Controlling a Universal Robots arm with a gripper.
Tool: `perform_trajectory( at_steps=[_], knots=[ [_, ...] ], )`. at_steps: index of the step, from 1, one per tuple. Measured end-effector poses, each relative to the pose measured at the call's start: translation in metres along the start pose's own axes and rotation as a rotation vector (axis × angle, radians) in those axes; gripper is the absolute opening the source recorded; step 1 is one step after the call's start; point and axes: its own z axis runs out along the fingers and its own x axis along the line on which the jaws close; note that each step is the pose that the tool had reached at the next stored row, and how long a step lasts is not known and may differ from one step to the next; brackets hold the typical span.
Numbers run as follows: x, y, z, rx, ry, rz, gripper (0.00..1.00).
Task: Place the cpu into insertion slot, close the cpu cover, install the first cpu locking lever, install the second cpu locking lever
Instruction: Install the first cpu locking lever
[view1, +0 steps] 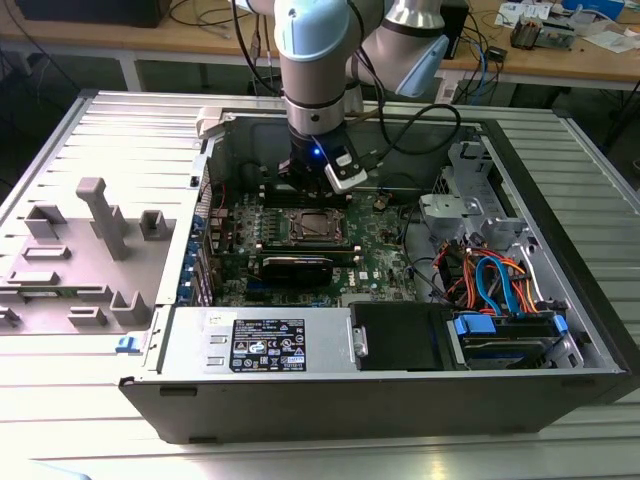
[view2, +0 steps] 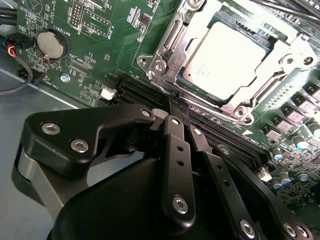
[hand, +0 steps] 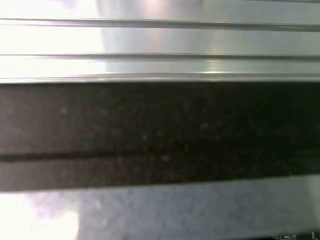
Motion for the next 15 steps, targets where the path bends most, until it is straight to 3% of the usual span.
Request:
perform_trajectory(
  at_steps=[13, 14, 15],
  knots=[
    [0.0004, 0.0005, 0.0037, 0.0004, -0.0010, 0.005, 0.11],
    [0.0000, 0.0012, 0.0011, -0.0019, -0.0019, 0.005, 0.11],
    [-0.0003, 0.0014, -0.0021, 0.0002, -0.0013, 0.005, 0.11]
  ],
)
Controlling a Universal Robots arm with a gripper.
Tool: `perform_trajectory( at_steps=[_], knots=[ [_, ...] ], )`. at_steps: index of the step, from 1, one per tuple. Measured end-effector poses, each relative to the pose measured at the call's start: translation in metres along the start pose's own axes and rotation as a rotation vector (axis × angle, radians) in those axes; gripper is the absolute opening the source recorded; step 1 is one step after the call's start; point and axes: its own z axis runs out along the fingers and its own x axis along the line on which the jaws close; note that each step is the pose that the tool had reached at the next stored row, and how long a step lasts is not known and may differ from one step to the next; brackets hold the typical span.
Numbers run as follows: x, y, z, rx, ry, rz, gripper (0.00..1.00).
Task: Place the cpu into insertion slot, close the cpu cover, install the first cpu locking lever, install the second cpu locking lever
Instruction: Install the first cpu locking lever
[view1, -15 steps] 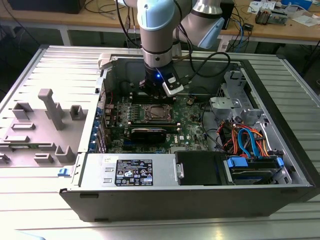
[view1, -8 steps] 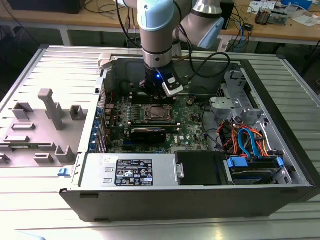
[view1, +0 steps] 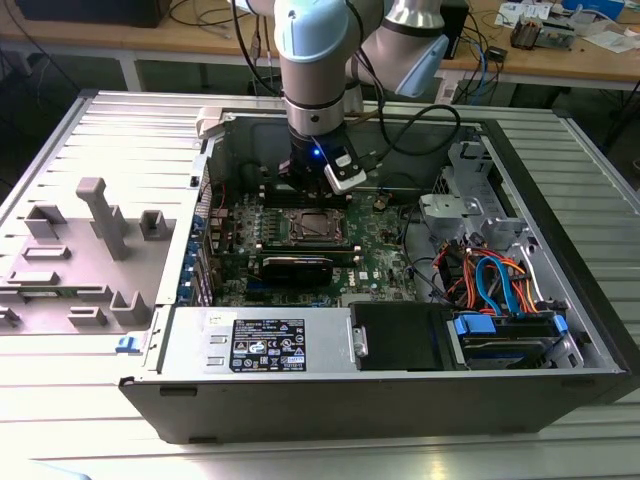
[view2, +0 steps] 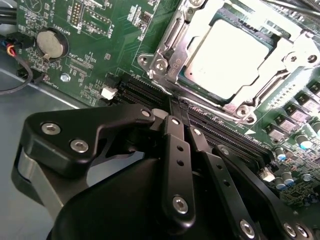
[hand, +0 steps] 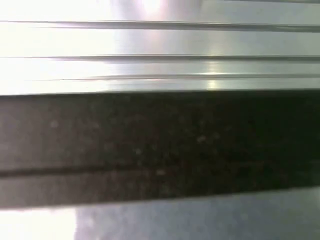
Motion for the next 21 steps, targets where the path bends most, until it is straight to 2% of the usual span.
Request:
perform_trajectory(
  at_steps=[3, 7, 9, 14, 18, 21],
  knots=[
    [-0.0003, 0.0002, -0.0029, 0.0010, 0.0002, 0.000, 0.11],
    [-0.0012, 0.0015, -0.0117, 0.0010, 0.0001, 0.000, 0.11],
    [-0.0013, 0.0015, -0.0119, 0.0007, 0.0000, 0.000, 0.11],
    [-0.0013, 0.0016, -0.0127, -0.0230, 0.0011, 0.003, 0.11],
    [-0.0020, 0.0025, -0.0188, -0.0243, 0.0010, 0.003, 0.11],
    [-0.0030, 0.0037, -0.0274, -0.0243, 0.0010, 0.003, 0.11]
  ],
)
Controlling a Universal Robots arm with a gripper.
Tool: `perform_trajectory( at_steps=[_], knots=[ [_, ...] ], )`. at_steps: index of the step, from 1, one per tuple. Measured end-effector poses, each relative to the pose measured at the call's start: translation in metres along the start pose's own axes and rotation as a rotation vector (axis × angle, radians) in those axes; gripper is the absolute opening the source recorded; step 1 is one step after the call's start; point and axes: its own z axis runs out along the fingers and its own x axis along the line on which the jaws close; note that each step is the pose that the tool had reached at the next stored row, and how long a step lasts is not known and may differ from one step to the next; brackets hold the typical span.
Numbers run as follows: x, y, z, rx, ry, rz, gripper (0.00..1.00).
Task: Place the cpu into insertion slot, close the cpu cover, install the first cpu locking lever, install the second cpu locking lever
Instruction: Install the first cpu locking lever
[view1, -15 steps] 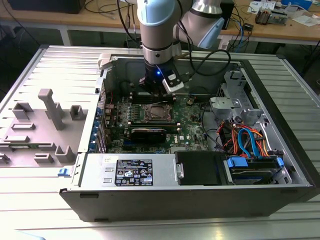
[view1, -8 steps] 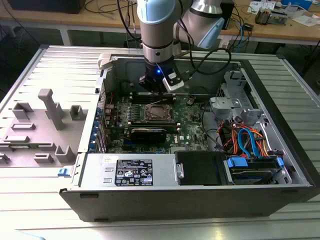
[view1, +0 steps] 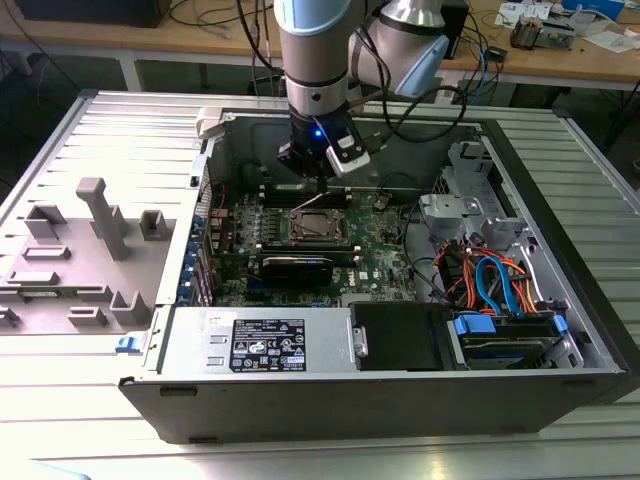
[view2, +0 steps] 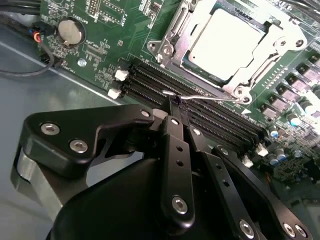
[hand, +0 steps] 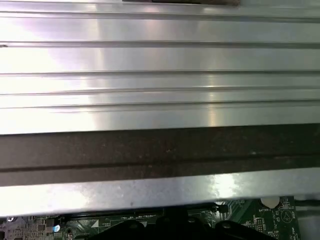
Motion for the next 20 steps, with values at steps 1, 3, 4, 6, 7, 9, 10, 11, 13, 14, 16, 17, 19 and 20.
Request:
perform_trajectory(
  at_steps=[1, 3, 4, 6, 7, 9, 10, 11, 13, 14, 16, 17, 19, 20],
  knots=[
    [-0.0004, 0.0006, -0.0040, 0.0001, 0.0000, 0.000, 0.11],
    [-0.0010, 0.0015, -0.0090, 0.0001, 0.0001, 0.000, 0.11],
    [-0.0012, 0.0018, -0.0113, 0.0001, 0.0001, 0.000, 0.11],
    [-0.0014, 0.0017, -0.0142, -0.0021, -0.0008, 0.000, 0.11],
    [-0.0010, 0.0008, -0.0144, -0.0057, -0.0026, 0.000, 0.11],
    [-0.0002, -0.0013, -0.0147, -0.0133, -0.0071, 0.000, 0.11],
    [0.0003, -0.0022, -0.0148, -0.0166, -0.0091, 0.000, 0.11],
    [0.0010, -0.0033, -0.0149, -0.0211, -0.0115, 0.000, 0.11],
    [0.0028, -0.0064, -0.0152, -0.0361, -0.0170, 0.001, 0.11],
    [0.0036, -0.0079, -0.0154, -0.0462, -0.0194, 0.002, 0.11],
    [0.0048, -0.0109, -0.0158, -0.0662, -0.0238, 0.004, 0.11],
    [0.0050, -0.0112, -0.0158, -0.0671, -0.0241, 0.004, 0.11],
    [0.0053, -0.0115, -0.0152, -0.0672, -0.0241, 0.004, 0.11],
    [0.0061, -0.0120, -0.0126, -0.0671, -0.0241, 0.004, 0.11]
  ],
)
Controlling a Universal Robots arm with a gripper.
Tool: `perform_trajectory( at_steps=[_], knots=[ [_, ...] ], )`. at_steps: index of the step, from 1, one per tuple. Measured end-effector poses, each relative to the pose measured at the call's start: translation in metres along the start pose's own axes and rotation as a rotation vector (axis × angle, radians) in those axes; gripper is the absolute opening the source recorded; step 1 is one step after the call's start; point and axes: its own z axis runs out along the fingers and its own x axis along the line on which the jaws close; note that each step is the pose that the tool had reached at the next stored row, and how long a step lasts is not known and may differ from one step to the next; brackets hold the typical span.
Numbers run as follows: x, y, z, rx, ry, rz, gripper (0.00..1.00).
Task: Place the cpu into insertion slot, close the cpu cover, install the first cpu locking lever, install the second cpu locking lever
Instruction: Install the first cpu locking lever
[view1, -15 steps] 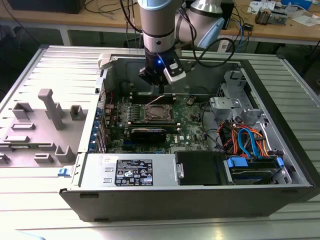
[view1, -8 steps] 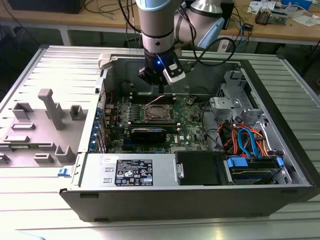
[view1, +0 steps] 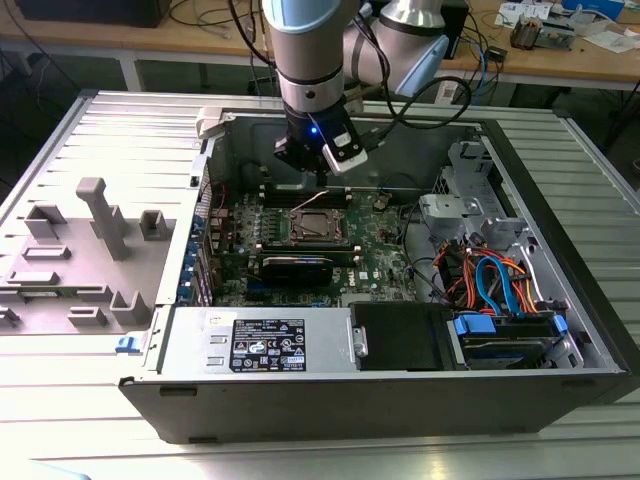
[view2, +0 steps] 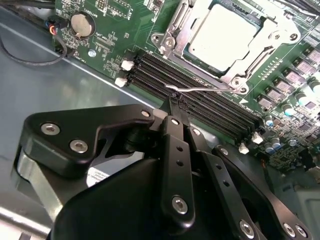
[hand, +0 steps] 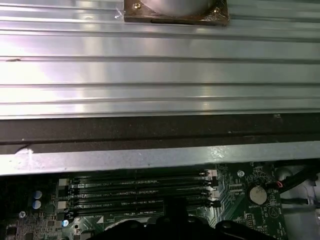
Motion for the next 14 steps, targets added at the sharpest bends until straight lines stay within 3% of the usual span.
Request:
perform_trajectory(
  at_steps=[7, 14],
  knots=[
    [0.0030, -0.0033, 0.0136, 0.0001, 0.0000, 0.000, 0.11],
    [0.0031, -0.0064, 0.0140, 0.0001, -0.0001, 0.000, 0.11]
  ],
)
